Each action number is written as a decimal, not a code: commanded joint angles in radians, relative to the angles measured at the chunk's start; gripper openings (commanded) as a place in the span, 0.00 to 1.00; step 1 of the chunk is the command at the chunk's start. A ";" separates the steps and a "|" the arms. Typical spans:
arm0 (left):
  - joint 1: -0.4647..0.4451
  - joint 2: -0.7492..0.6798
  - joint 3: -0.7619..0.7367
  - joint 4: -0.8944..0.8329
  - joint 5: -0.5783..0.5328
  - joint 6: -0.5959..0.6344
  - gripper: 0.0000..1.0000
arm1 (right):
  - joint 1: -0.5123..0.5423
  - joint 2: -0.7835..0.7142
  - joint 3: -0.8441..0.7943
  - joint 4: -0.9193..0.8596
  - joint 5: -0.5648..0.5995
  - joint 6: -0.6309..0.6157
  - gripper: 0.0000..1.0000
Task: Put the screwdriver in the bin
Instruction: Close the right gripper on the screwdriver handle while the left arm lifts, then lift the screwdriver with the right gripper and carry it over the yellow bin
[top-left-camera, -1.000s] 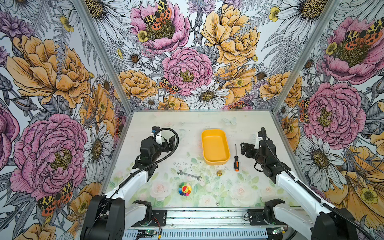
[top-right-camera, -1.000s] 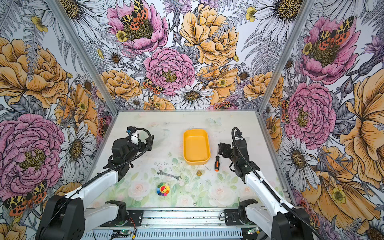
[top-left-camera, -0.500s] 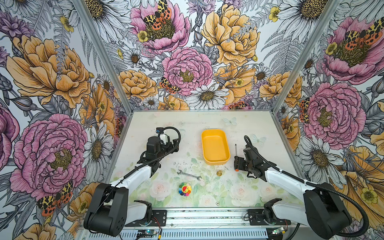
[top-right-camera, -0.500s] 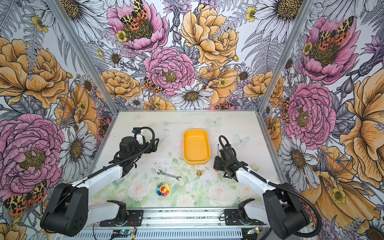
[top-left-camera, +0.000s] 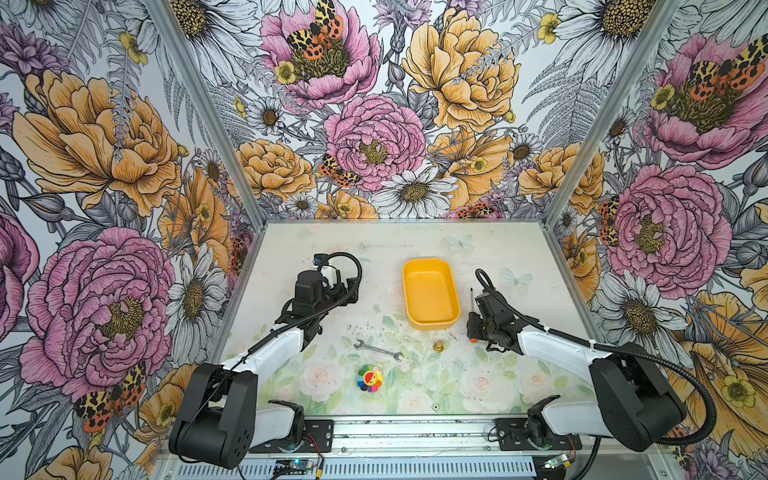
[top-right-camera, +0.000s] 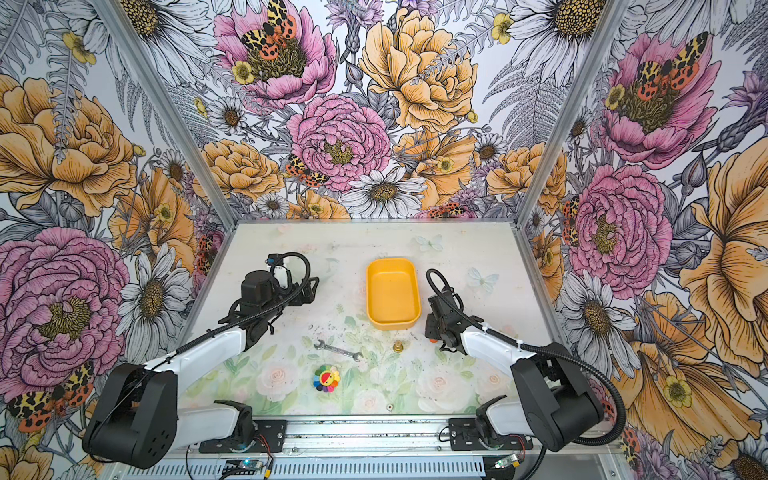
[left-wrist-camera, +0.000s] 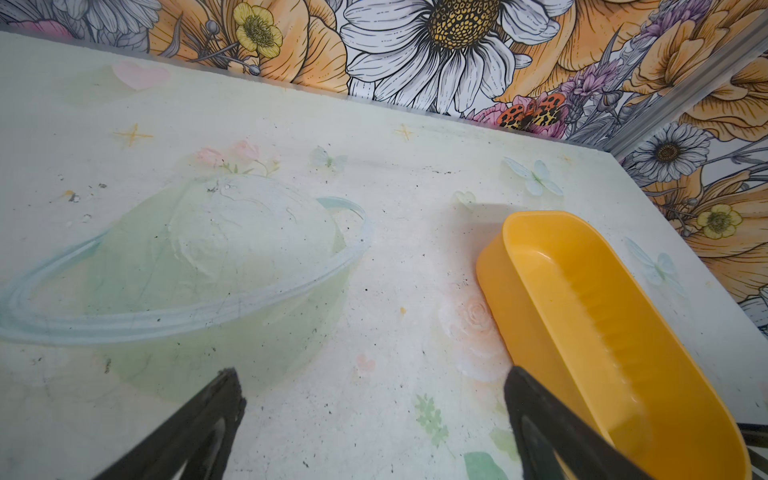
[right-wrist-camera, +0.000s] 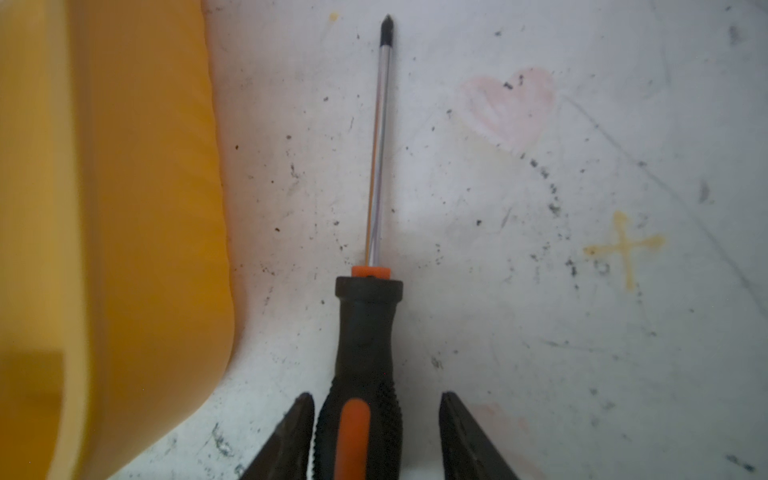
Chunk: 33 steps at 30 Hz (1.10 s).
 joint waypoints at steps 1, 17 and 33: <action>-0.007 0.006 0.016 -0.005 0.031 -0.015 0.99 | 0.010 0.021 0.030 0.002 0.027 0.001 0.45; -0.009 -0.006 0.020 -0.039 0.077 -0.006 0.99 | -0.013 -0.083 0.098 -0.126 0.019 -0.042 0.00; -0.024 -0.022 0.027 -0.052 0.084 0.003 0.99 | 0.110 0.020 0.625 -0.249 0.102 -0.041 0.00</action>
